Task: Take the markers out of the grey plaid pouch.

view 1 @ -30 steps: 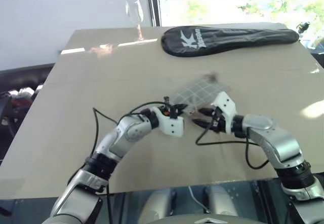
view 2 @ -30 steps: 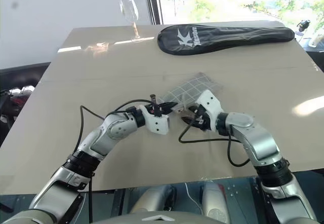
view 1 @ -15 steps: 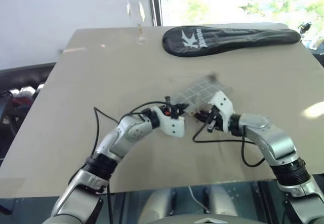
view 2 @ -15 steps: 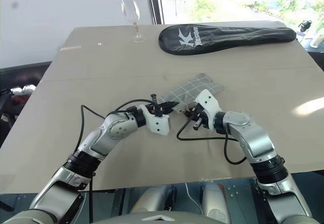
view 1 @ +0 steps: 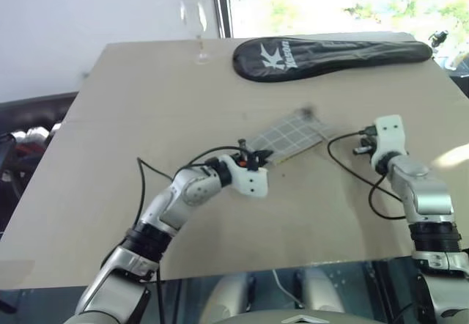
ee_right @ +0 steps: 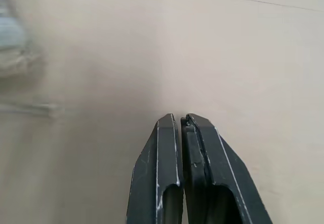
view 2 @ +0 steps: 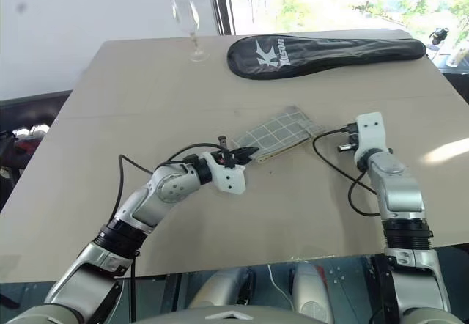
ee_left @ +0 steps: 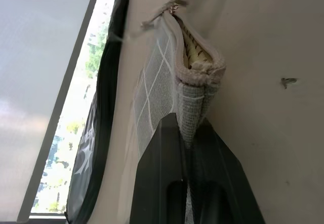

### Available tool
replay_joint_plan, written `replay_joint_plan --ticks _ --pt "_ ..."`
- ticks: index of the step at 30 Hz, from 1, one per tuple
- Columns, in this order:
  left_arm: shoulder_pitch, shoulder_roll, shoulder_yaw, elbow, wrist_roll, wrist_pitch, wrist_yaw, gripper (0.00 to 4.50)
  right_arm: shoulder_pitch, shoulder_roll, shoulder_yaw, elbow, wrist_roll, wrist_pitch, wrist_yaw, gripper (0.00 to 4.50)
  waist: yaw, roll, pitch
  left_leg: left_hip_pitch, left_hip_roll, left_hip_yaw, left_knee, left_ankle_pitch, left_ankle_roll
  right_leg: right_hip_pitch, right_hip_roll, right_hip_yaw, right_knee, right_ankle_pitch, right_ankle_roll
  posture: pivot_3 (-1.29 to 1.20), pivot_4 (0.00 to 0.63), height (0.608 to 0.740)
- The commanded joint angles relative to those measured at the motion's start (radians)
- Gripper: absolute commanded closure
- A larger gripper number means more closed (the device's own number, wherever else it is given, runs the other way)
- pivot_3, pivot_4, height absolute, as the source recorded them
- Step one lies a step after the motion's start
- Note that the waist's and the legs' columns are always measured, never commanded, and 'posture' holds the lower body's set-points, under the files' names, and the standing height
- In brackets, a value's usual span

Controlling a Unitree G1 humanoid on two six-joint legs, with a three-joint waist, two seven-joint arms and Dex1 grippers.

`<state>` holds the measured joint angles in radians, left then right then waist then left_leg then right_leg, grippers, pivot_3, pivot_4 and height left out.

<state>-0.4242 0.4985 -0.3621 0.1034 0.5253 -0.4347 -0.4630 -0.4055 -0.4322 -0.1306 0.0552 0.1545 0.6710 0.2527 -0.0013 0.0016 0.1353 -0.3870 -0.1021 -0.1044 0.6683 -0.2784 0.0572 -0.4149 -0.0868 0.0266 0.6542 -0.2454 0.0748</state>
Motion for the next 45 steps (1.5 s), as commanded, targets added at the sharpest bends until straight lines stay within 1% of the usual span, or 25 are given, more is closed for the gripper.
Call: replay_joint_plan --ticks 1,4,5,8,11,14,19,22,27,29,34,36,37,38,42,43,45 --pt "-0.002 -0.001 0.021 -0.045 -0.025 0.008 0.001 4.5 0.04 -0.057 0.065 -0.147 0.076 0.007 0.192 3.48 -0.006 0.0 0.0 0.0 0.0 0.0 0.0 0.0 0.0 0.0 0.0 0.0 0.0 0.0 0.0 0.0 0.15 0.74" --pt "-0.002 -0.008 0.023 -0.055 -0.038 0.022 -0.003 4.5 0.088 -0.119 0.121 -0.251 0.125 0.049 0.319 1.9 -0.008 0.0 0.0 -0.001 0.0 0.0 0.0 0.0 0.0 0.0 0.0 -0.001 -0.001 0.0 0.0 0.0 0.15 0.74" --pt "-0.002 -0.009 0.022 -0.058 -0.039 0.025 -0.003 4.5 0.098 -0.131 0.127 -0.282 0.146 0.066 0.346 1.49 -0.009 0.0 0.0 -0.001 0.0 0.0 0.0 0.0 0.0 0.0 0.0 0.0 -0.001 0.0 0.0 0.0 0.15 0.74" --pt "0.0 -0.012 0.02 -0.064 -0.04 0.029 -0.006 4.5 0.109 -0.144 0.117 -0.373 0.246 0.117 0.425 1.49 -0.008 0.0 0.0 -0.001 0.0 -0.001 0.001 0.0 0.0 0.0 0.0 -0.001 0.0 0.0 0.0 0.0 0.15 0.74" --pt "0.0 -0.012 0.02 -0.067 -0.041 0.031 -0.009 4.5 0.089 -0.126 0.094 -0.396 0.281 0.14 0.414 1.49 -0.009 0.0 0.0 0.0 0.001 -0.001 0.0 0.0 0.0 0.001 0.0 0.0 0.0 0.0 0.0 0.0 0.15 0.74" --pt "-0.001 -0.011 0.021 -0.067 -0.041 0.03 -0.01 4.5 0.071 -0.142 0.112 -0.35 0.204 0.079 0.37 1.49 -0.007 0.0 0.0 0.0 0.0 -0.001 0.001 0.0 0.0 0.001 0.0 -0.001 0.0 0.0 0.0 0.0 0.15 0.74" --pt "-0.004 -0.006 0.022 -0.066 -0.041 0.025 -0.013 4.5 0.059 -0.217 0.175 -0.277 0.074 0.003 0.36 1.49 -0.002 0.0 0.0 0.0 0.0 -0.001 0.001 0.0 0.0 0.0 -0.001 -0.001 -0.001 0.0 0.0 0.0 0.15 0.74" --pt "-0.006 -0.003 0.022 -0.065 -0.042 0.024 -0.014 4.5 0.037 -0.221 0.199 -0.207 0.01 -0.059 0.338 1.49 -0.004 0.0 0.0 0.0 0.0 -0.001 0.0 0.0 0.0 0.0 -0.001 -0.001 -0.001 0.0 0.0 0.0 0.15 0.74" --pt "-0.009 -0.006 0.019 -0.068 -0.043 0.027 -0.015 4.5 -0.005 -0.195 0.246 -0.101 -0.077 -0.163 0.318 1.49 -0.009 0.0 0.001 0.0 0.0 0.0 0.0 0.0 0.0 0.0 0.0 0.0 -0.001 0.0 0.0 0.0 0.15 0.74" --pt "-0.008 -0.006 0.018 -0.069 -0.044 0.027 -0.016 4.5 -0.053 -0.161 0.25 -0.022 -0.105 -0.201 0.284 1.49 -0.009 0.0 0.001 0.0 0.0 0.0 0.0 0.0 0.0 0.0 0.0 -0.001 0.0 0.0 0.0 0.0 0.15 0.74" --pt "-0.003 -0.005 0.017 -0.074 -0.044 0.028 -0.018 4.5 -0.111 -0.108 0.237 0.085 -0.121 -0.271 0.272 1.49 -0.008 0.0 0.001 0.0 0.0 0.0 0.0 0.0 0.0 0.0 0.0 -0.001 -0.001 0.0 0.0 0.0 0.15 0.74" --pt "-0.002 -0.004 0.018 -0.074 -0.043 0.029 -0.017 4.5 -0.115 -0.095 0.227 0.099 -0.114 -0.288 0.278 2.0 -0.008 0.0 0.001 -0.001 0.0 0.0 0.0 0.0 0.0 0.0 0.0 -0.001 -0.001 0.0 0.0 0.0 0.15 0.74" --pt "-0.001 -0.004 0.018 -0.074 -0.043 0.03 -0.016 4.5 -0.111 -0.095 0.226 0.096 -0.11 -0.286 0.287 2.15 -0.008 0.0 0.001 -0.001 0.0 0.0 0.0 0.0 0.0 0.0 0.0 -0.001 -0.001 0.0 0.0 0.0 0.15 0.74" --pt "-0.001 -0.003 0.019 -0.073 -0.043 0.031 -0.015 4.5 -0.108 -0.095 0.224 0.093 -0.109 -0.285 0.292 2.74 -0.008 0.0 0.001 -0.001 0.0 0.0 0.0 0.0 0.0 0.0 0.0 -0.001 -0.001 0.0 0.0 0.0 0.15 0.74" --pt "0.004 -0.003 0.019 -0.076 -0.043 0.035 -0.013 4.5 -0.091 -0.097 0.215 0.075 -0.113 -0.273 0.29 4.32 -0.009 0.0 0.001 -0.001 0.0 0.0 0.0 0.0 0.0 0.0 0.0 -0.001 -0.001 0.0 0.0 0.0 0.15 0.74" --pt "0.005 -0.003 0.019 -0.076 -0.043 0.035 -0.012 4.5 -0.088 -0.097 0.209 0.072 -0.114 -0.265 0.285 4.45 -0.01 0.0 0.001 -0.001 0.0 0.0 0.0 0.0 0.0 0.0 0.0 -0.001 -0.001 0.0 0.0 0.0 0.15 0.74" --pt "0.006 -0.005 0.018 -0.074 -0.043 0.035 -0.011 4.5 -0.087 -0.097 0.2 0.075 -0.117 -0.257 0.272 4.45 -0.01 0.0 0.001 -0.001 0.0 0.0 0.0 0.0 0.0 0.0 0.0 -0.001 -0.001 0.0 0.0 0.0 0.15 0.74"
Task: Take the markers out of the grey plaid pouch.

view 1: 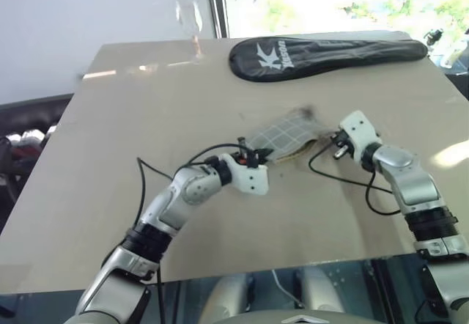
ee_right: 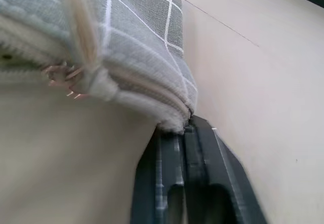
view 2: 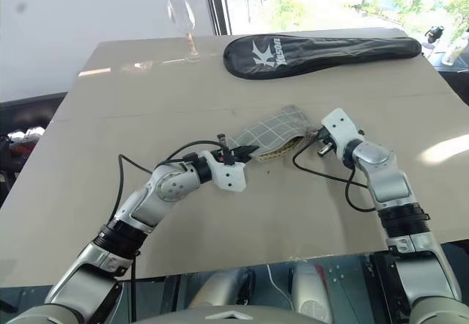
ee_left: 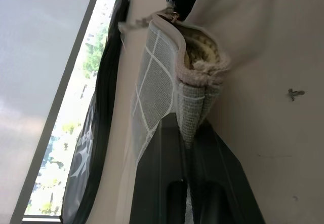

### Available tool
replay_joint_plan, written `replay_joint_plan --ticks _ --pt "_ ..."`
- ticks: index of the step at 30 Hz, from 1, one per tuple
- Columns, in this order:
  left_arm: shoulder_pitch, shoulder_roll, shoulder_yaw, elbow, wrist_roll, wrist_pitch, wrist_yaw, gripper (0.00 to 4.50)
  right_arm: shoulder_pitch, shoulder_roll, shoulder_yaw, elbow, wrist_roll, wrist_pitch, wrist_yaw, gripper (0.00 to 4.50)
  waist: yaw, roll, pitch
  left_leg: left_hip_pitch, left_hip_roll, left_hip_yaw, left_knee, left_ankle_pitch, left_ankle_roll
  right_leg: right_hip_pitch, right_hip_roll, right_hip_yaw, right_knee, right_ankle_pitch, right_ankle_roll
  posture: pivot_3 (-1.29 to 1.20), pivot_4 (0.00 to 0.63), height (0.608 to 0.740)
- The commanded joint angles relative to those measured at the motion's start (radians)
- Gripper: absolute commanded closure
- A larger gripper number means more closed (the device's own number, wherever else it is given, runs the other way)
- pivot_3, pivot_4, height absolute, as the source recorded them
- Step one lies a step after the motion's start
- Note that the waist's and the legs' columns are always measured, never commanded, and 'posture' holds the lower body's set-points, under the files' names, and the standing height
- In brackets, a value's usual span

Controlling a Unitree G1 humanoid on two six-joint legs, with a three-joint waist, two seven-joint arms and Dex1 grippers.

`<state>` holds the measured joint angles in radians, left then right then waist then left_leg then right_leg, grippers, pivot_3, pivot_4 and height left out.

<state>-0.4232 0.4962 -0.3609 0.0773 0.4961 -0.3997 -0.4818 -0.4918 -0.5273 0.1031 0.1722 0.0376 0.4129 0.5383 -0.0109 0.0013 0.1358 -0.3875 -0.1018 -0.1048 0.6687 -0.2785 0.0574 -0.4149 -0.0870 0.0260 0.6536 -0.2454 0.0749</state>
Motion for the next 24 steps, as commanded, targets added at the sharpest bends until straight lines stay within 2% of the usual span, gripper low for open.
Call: replay_joint_plan --ticks 1,10,15,16,17,21,24 --pt "0.006 -0.003 0.016 -0.049 -0.014 0.0 0.008 4.5 0.0 -0.002 -0.037 -0.039 -0.003 0.003 -0.019 4.45 0.0 0.0 0.0 0.0 0.0 0.0 0.0 0.0 0.0 0.0 0.0 0.0 0.0 0.0 0.0 0.0 0.15 0.74" --pt "0.014 -0.003 0.017 -0.054 -0.013 0.0 0.005 4.5 -0.007 -0.023 -0.082 0.025 -0.044 0.023 -0.135 4.45 0.0 0.0 0.0 0.0 0.0 0.0 0.0 0.0 0.0 0.0 0.0 0.0 0.0 0.0 0.0 0.0 0.15 0.74" --pt "0.015 -0.007 0.014 -0.055 -0.011 0.001 0.004 4.5 -0.005 -0.014 -0.079 0.019 -0.018 0.028 -0.135 4.45 0.0 0.0 0.0 0.0 0.0 0.0 0.0 0.0 0.0 0.0 0.0 0.0 0.0 0.0 0.0 0.0 0.15 0.74" --pt "0.016 -0.008 0.013 -0.056 -0.011 0.002 0.004 4.5 -0.001 -0.01 -0.077 0.006 -0.002 0.038 -0.116 4.18 0.0 0.0 0.0 0.0 0.0 0.0 0.0 0.0 0.0 0.0 0.0 0.0 0.0 0.0 0.0 0.0 0.15 0.74" --pt "0.016 -0.009 0.012 -0.057 -0.01 0.002 0.003 4.5 0.003 -0.006 -0.076 -0.007 0.012 0.049 -0.097 4.18 0.0 0.0 0.0 0.0 0.0 0.0 0.0 0.0 0.0 0.0 0.0 0.0 0.0 0.0 0.0 0.0 0.15 0.74" --pt "0.019 -0.008 0.013 -0.059 -0.011 0.002 0.002 4.5 0.01 0.0 -0.061 -0.025 0.008 0.047 -0.08 2.55 -0.001 0.0 0.0 0.0 0.0 0.0 0.0 0.0 0.0 0.0 0.0 0.0 0.0 0.0 0.0 0.0 0.15 0.74" --pt "0.02 -0.007 0.014 -0.058 -0.01 0.003 0.004 4.5 0.005 0.004 -0.061 -0.015 -0.003 0.03 -0.087 1.54 -0.001 0.0 0.0 0.0 0.0 0.0 0.0 0.0 0.0 0.0 0.0 0.0 0.0 0.0 0.0 0.0 0.15 0.74"
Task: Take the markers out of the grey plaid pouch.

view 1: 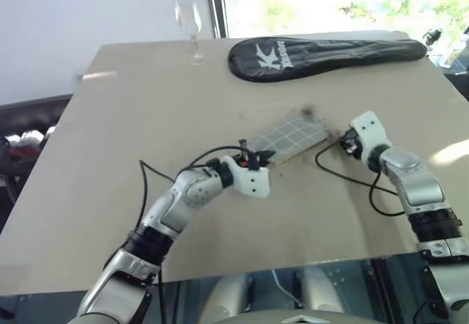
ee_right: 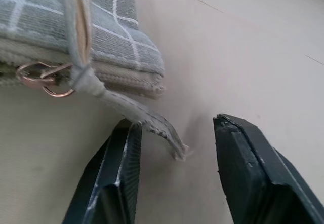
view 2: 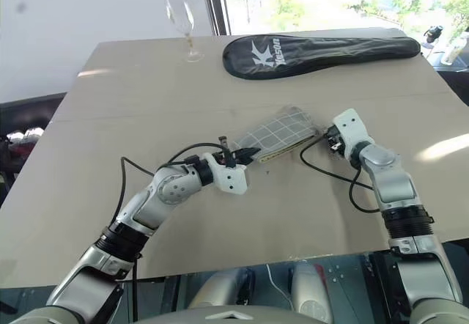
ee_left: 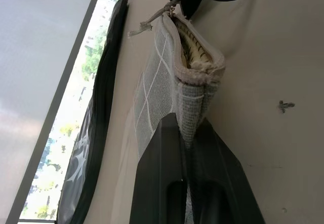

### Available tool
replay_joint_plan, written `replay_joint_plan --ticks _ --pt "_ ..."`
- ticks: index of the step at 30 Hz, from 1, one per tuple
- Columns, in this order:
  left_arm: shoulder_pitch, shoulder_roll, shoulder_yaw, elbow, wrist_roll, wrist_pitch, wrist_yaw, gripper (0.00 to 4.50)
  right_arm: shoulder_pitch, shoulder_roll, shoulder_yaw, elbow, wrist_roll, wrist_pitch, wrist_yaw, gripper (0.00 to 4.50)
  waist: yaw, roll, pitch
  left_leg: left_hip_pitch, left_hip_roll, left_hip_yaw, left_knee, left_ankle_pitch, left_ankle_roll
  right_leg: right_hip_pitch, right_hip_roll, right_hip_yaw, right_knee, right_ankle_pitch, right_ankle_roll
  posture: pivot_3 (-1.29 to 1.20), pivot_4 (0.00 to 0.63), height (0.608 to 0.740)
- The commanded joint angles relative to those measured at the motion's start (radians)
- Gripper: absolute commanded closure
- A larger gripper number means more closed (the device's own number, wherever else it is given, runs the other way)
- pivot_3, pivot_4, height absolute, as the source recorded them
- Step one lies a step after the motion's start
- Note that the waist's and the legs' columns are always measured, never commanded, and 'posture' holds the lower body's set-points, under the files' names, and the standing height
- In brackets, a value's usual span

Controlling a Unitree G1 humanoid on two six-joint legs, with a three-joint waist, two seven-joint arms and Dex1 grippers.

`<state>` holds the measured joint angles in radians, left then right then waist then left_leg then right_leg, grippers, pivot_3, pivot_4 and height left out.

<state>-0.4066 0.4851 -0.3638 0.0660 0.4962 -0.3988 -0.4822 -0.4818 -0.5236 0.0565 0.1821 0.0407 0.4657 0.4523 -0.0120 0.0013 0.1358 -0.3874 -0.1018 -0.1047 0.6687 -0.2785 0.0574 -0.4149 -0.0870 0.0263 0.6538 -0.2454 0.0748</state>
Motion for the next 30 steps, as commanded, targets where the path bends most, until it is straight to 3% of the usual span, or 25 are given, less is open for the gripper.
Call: replay_joint_plan --ticks 1,2,4,8,12,18,26,30 --pt "0.005 0.004 0.017 -0.047 -0.01 0.003 0.005 4.5 -0.007 0.001 -0.015 -0.024 -0.007 -0.028 0.001 1.54 0.0 0.0 0.0 0.0 0.0 0.0 0.0 0.0 0.0 0.0 0.0 0.0 0.0 0.0 0.0 0.0 0.15 0.74" --pt "0.006 0.004 0.017 -0.047 -0.009 0.002 0.005 4.5 -0.008 0.001 -0.016 -0.023 -0.007 -0.032 0.001 0.89 0.0 0.0 0.0 0.0 0.0 0.0 0.0 0.0 0.0 0.0 0.0 0.0 0.0 0.0 0.0 0.0 0.15 0.74" --pt "0.008 0.004 0.017 -0.048 -0.008 0.003 0.006 4.5 -0.01 0.001 -0.018 -0.02 -0.006 -0.039 0.004 0.04 0.0 0.0 0.0 0.0 0.0 0.0 0.0 0.0 0.0 0.0 0.0 0.0 0.0 0.0 0.0 0.0 0.15 0.74" --pt "0.009 0.002 0.017 -0.05 -0.007 0.005 0.007 4.5 -0.011 -0.001 -0.022 -0.021 0.002 -0.045 0.022 0.04 0.0 0.0 0.0 0.0 0.0 0.0 0.0 0.0 0.0 0.0 0.0 0.0 0.0 0.0 0.0 0.0 0.15 0.74" --pt "0.01 0.002 0.018 -0.048 -0.005 0.005 0.01 4.5 -0.01 -0.002 -0.023 -0.02 -0.004 -0.047 0.025 1.42 0.0 0.0 0.0 0.0 0.0 0.0 0.0 0.0 0.0 0.0 0.0 0.0 0.0 0.0 0.0 0.0 0.15 0.74" --pt "0.013 0.002 0.018 -0.048 -0.005 0.005 0.011 4.5 -0.01 -0.002 -0.025 -0.018 -0.007 -0.042 0.023 4.49 0.0 0.0 0.0 0.0 0.0 0.0 0.0 0.0 0.0 0.0 0.0 0.0 0.0 0.0 0.0 0.0 0.15 0.74" --pt "0.014 0.004 0.018 -0.045 -0.005 0.003 0.011 4.5 -0.021 -0.001 -0.07 0.018 -0.019 -0.041 -0.059 4.49 0.0 0.0 0.0 0.0 0.0 0.0 0.0 0.0 0.0 0.0 0.0 0.0 0.0 0.0 0.0 0.0 0.15 0.74" --pt "0.014 0.005 0.02 -0.044 -0.005 0.003 0.011 4.5 -0.043 -0.005 -0.133 0.073 -0.042 -0.02 -0.189 4.49 0.0 0.0 0.0 0.0 0.0 0.0 0.0 0.0 0.0 0.0 0.0 0.0 0.0 0.0 0.0 0.0 0.15 0.74"
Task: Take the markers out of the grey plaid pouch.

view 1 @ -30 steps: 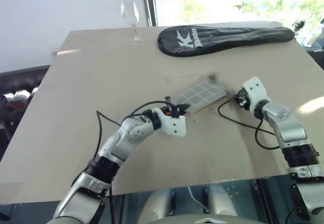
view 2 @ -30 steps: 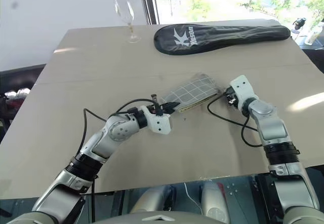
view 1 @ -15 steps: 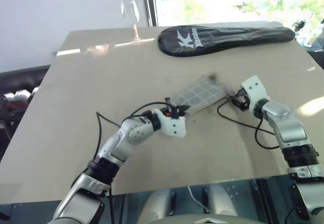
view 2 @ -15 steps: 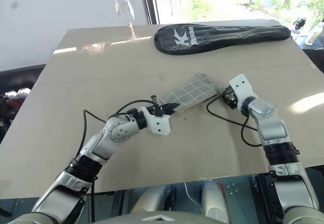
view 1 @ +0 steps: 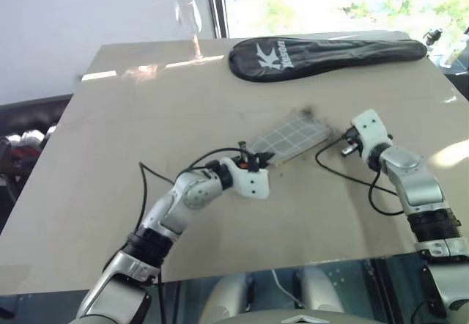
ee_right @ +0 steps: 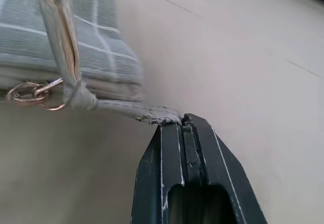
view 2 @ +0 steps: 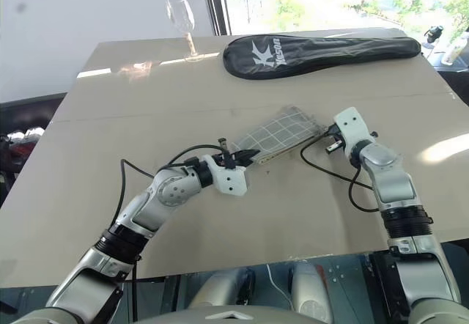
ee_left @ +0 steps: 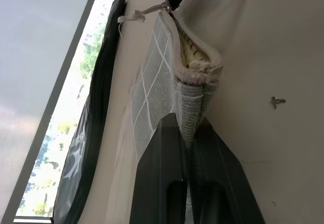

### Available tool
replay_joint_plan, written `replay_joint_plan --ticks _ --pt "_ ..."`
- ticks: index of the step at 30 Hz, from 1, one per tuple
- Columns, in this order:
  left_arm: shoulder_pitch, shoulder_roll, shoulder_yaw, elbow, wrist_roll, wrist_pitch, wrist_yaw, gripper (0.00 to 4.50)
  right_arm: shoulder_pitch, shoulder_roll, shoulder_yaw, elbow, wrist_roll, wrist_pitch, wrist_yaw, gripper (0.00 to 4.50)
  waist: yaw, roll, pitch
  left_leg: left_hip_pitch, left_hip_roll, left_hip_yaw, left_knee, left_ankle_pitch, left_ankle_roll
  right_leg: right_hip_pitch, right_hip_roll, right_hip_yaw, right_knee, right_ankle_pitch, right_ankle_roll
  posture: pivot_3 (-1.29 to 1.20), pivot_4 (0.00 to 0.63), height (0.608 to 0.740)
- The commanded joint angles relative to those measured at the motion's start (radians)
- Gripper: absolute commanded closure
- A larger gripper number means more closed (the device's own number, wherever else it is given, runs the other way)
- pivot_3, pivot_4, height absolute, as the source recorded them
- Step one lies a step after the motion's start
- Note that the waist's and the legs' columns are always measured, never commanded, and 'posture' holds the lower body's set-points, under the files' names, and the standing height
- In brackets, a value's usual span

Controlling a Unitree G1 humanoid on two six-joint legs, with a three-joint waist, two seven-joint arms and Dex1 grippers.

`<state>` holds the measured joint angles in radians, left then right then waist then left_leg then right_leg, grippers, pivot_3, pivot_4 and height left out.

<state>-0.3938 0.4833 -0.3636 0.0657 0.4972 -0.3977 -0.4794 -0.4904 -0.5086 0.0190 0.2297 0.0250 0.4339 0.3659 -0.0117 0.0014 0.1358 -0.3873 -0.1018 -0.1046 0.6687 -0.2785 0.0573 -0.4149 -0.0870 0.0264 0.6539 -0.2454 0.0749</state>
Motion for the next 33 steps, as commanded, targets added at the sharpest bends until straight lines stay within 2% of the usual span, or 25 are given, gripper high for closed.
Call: replay_joint_plan --ticks 1,6,9,12,16,19,22,23,24,28,33 --pt "0.001 0.007 0.019 -0.044 -0.006 0.002 0.008 4.5 -0.039 -0.021 -0.108 0.034 -0.024 0.017 -0.123 4.49 0.001 0.0 0.0 0.0 0.0 0.0 0.0 0.0 0.0 0.0 0.0 0.0 0.0 0.0 0.0 0.0 0.15 0.74" --pt "0.002 0.006 0.02 -0.046 -0.007 0.003 0.006 4.5 -0.04 -0.021 -0.128 0.039 -0.008 0.025 -0.155 4.49 -0.001 0.0 0.0 0.0 0.0 0.0 0.0 0.0 0.0 0.0 0.0 0.0 0.0 0.0 0.0 0.0 0.15 0.74" --pt "0.0 0.005 0.02 -0.044 -0.008 0.002 0.005 4.5 -0.02 -0.036 -0.086 -0.006 0.014 0.035 -0.078 4.49 -0.001 0.0 0.0 0.0 0.0 0.0 0.0 0.0 0.0 0.0 0.0 0.0 0.0 0.0 0.0 0.0 0.15 0.74" --pt "-0.003 0.004 0.02 -0.04 -0.009 0.002 0.006 4.5 0.03 -0.045 -0.029 -0.111 0.085 0.094 0.084 3.62 0.002 0.0 0.0 0.0 0.0 0.0 0.0 0.0 0.0 0.0 0.0 0.0 0.0 0.0 0.0 0.0 0.15 0.74" --pt "-0.007 0.005 0.017 -0.037 -0.011 0.001 0.007 4.5 0.105 -0.077 0.018 -0.302 0.223 0.25 0.288 1.61 -0.003 0.0 0.0 0.0 0.0 0.0 0.0 0.0 0.0 0.0 0.0 0.0 0.0 0.0 0.0 0.0 0.15 0.74" --pt "-0.007 0.006 0.017 -0.036 -0.013 -0.001 0.005 4.5 0.132 -0.07 -0.005 -0.437 0.369 0.369 0.375 1.61 -0.001 0.0 0.0 0.0 0.001 0.0 0.0 0.0 0.0 0.0 0.0 0.0 0.0 0.0 0.0 0.0 0.15 0.74" --pt "-0.008 0.006 0.016 -0.034 -0.013 -0.002 0.005 4.5 0.129 -0.05 -0.034 -0.492 0.446 0.432 0.383 1.61 0.0 0.0 0.0 0.0 0.001 0.0 0.0 0.0 0.0 0.0 0.0 0.0 0.0 0.0 0.0 0.0 0.15 0.74" --pt "-0.008 0.005 0.015 -0.034 -0.013 -0.001 0.004 4.5 0.127 -0.04 -0.047 -0.506 0.477 0.454 0.381 2.14 0.002 0.0 0.0 0.0 0.001 0.0 0.0 0.0 0.0 0.001 0.0 0.0 0.0 0.0 0.0 0.0 0.15 0.74" --pt "-0.008 0.005 0.015 -0.035 -0.013 -0.001 0.004 4.5 0.127 -0.035 -0.056 -0.523 0.506 0.467 0.388 2.38 0.003 0.0 0.0 0.0 0.001 0.0 0.0 0.0 0.0 0.001 0.0 0.0 0.0 0.0 0.0 0.0 0.15 0.74" --pt "-0.007 0.005 0.015 -0.037 -0.014 -0.002 0.002 4.5 0.116 -0.015 -0.088 -0.535 0.558 0.488 0.361 4.46 0.006 0.0 0.0 0.0 0.0 -0.001 0.0 0.0 0.0 0.0 0.0 0.0 0.0 0.0 0.0 0.0 0.15 0.74" --pt "-0.005 0.005 0.014 -0.04 -0.014 -0.001 0.001 4.5 0.096 0.002 -0.097 -0.513 0.567 0.485 0.325 4.46 0.006 0.0 0.0 0.0 0.0 -0.001 0.0 0.0 0.0 0.0 0.0 0.0 0.0 0.0 0.0 0.0 0.15 0.74"
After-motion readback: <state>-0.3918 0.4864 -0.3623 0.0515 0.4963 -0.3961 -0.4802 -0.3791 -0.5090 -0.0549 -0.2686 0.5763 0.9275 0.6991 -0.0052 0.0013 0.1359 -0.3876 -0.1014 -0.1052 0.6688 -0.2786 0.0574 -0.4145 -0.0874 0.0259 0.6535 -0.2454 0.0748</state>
